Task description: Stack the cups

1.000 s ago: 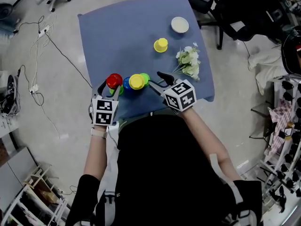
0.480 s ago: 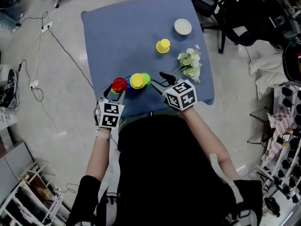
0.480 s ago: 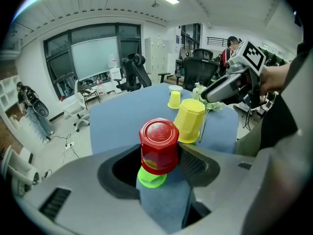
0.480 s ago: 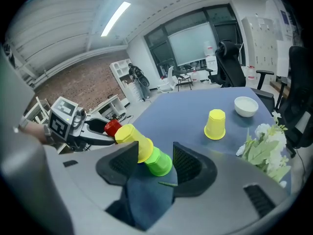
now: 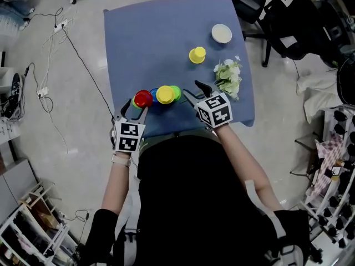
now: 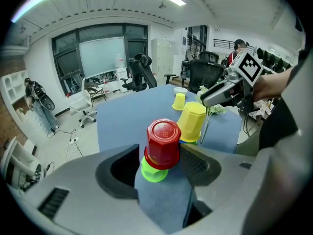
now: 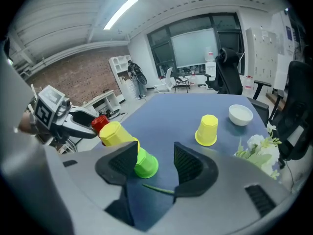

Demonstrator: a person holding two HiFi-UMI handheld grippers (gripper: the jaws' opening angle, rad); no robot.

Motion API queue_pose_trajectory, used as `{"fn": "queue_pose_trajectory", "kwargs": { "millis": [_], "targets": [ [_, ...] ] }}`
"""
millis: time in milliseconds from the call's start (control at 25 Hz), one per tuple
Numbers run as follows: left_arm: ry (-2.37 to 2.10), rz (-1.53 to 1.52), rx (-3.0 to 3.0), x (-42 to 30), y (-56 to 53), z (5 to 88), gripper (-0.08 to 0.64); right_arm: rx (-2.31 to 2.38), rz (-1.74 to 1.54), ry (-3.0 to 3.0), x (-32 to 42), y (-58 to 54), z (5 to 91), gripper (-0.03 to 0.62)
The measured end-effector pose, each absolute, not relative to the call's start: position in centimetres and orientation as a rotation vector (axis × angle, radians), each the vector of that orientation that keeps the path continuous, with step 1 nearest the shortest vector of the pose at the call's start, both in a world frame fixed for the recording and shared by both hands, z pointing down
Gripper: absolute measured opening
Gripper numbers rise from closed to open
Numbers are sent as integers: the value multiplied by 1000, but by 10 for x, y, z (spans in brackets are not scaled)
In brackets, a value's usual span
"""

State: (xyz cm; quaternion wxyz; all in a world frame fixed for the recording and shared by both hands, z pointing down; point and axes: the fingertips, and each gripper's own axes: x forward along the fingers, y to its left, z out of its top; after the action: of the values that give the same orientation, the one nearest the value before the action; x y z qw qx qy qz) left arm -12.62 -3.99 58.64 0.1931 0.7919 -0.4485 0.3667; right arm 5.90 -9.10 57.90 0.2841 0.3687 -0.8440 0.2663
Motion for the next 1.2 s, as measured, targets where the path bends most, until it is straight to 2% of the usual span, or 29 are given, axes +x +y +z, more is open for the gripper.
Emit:
{"fn": "queue_pose_trajectory", "kwargs": {
  "millis": [440, 1080, 1120, 1200],
  "targets": [
    [-1406, 988, 2053, -160, -14, 577, 259, 1131, 406, -2101, 97, -154, 616, 259],
    [-1502, 943, 1850, -172, 28, 589, 258, 1260, 576, -1994, 123, -230, 657, 284],
    [-1507, 940, 1843, -172, 29, 590, 258, 1257, 579, -1989, 124, -232, 659, 281],
    [-1518, 935, 1832, -173, 28, 591, 258, 1255, 582, -1987, 123, -234, 660, 216]
  ]
}}
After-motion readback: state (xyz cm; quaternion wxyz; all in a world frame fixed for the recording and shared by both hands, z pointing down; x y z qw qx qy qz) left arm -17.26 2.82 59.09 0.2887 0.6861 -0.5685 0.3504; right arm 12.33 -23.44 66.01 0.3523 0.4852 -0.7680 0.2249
